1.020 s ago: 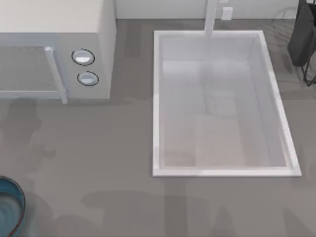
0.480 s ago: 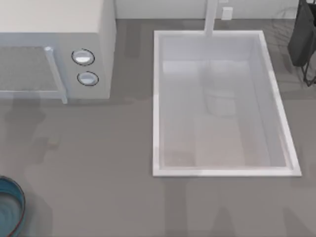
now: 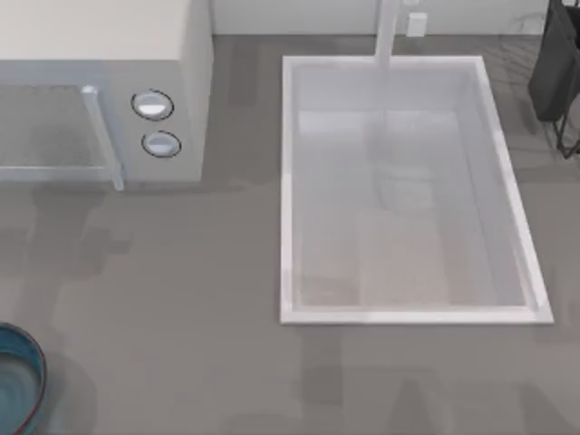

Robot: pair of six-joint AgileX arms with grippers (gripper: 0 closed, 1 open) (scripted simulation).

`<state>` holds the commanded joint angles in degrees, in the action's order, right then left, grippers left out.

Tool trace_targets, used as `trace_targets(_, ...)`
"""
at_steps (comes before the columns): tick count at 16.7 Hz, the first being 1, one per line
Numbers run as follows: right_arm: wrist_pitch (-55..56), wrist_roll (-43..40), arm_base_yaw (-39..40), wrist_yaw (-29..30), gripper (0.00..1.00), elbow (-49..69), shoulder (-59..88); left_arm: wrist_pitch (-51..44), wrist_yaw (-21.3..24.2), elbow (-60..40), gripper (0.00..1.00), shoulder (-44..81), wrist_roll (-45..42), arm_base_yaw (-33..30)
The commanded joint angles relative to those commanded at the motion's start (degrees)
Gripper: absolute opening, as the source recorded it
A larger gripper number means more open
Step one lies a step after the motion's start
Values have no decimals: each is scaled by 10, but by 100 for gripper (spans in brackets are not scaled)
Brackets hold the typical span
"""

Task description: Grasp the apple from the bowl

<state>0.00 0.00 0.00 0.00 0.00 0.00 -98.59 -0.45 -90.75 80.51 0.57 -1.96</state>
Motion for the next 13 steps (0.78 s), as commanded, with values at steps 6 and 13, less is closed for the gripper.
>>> trace_targets(6,0,0,0,0,100,0,0,126,3,-44,0,191,222,-222)
trace_targets(13,0,0,0,0,100,0,0,190,5,-54,0,260,297,-297)
